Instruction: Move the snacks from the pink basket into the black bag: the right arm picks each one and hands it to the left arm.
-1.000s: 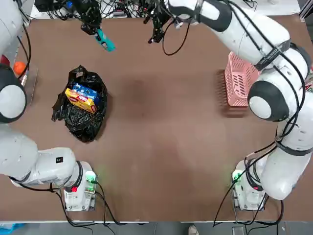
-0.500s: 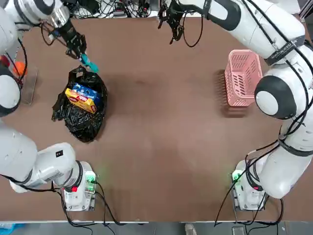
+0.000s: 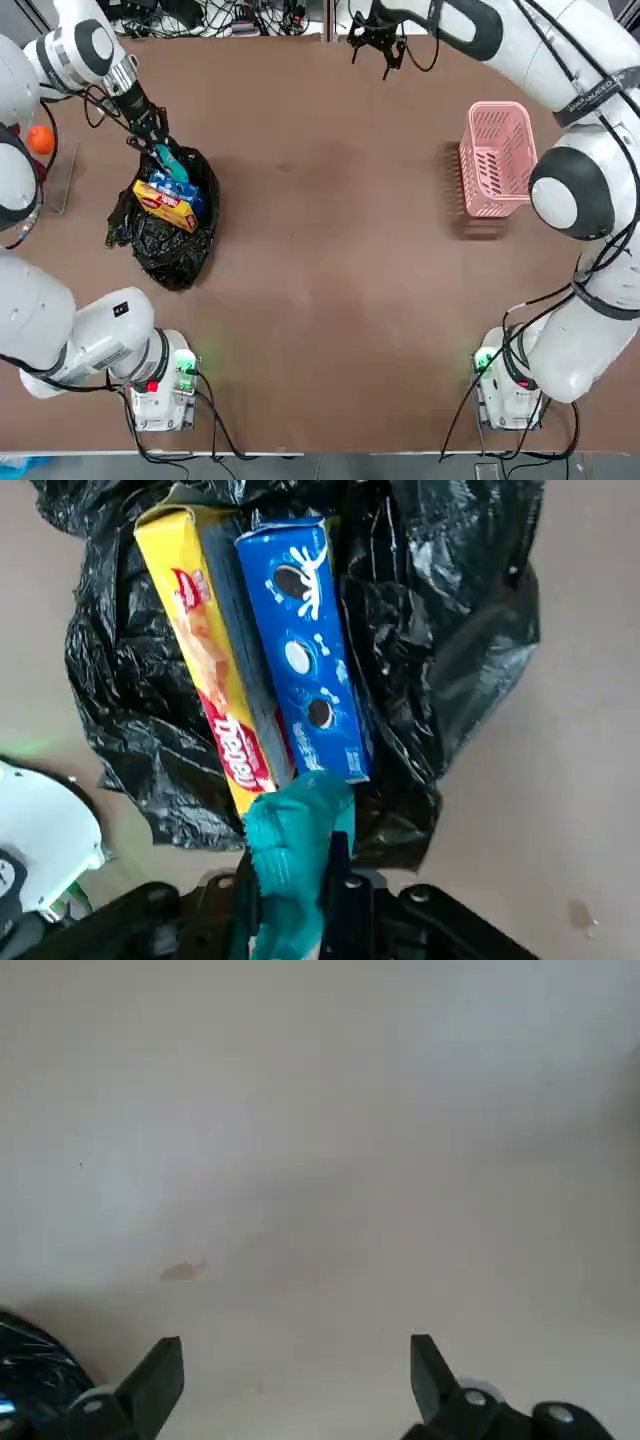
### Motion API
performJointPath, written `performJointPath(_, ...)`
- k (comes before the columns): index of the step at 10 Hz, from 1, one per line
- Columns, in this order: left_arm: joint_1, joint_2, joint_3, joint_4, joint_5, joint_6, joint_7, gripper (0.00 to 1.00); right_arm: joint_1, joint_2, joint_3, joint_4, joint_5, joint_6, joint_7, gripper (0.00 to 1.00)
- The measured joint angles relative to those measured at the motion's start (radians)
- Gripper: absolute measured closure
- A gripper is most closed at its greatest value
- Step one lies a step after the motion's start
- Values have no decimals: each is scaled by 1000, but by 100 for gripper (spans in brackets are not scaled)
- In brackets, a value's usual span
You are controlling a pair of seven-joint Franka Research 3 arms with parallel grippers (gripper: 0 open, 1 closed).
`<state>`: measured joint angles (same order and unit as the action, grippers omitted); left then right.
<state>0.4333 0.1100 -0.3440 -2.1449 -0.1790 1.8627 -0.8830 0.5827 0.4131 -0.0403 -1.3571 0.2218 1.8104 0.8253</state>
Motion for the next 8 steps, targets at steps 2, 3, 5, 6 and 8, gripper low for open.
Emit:
performJointPath(2,-1,22,-4,-29,3,46,4,64,-51,-21,-2,-30,-24,-9,-132,0)
performJointPath(3,-3,29,-8,-32,3,54,4,48,-72,-37,-2,-53,-38,-11,-187,0)
performJointPath(5,-3,28,-12,-26,3,58,4,20,-118,-79,-4,-101,-70,-22,-299,0)
performJointPath(6,-3,22,-12,-14,3,58,4,4,-146,-106,-5,-133,-87,-27,-363,0)
performJointPath(8,-3,-3,-15,47,3,56,4,0,-199,-168,-5,-214,-121,-29,-474,0)
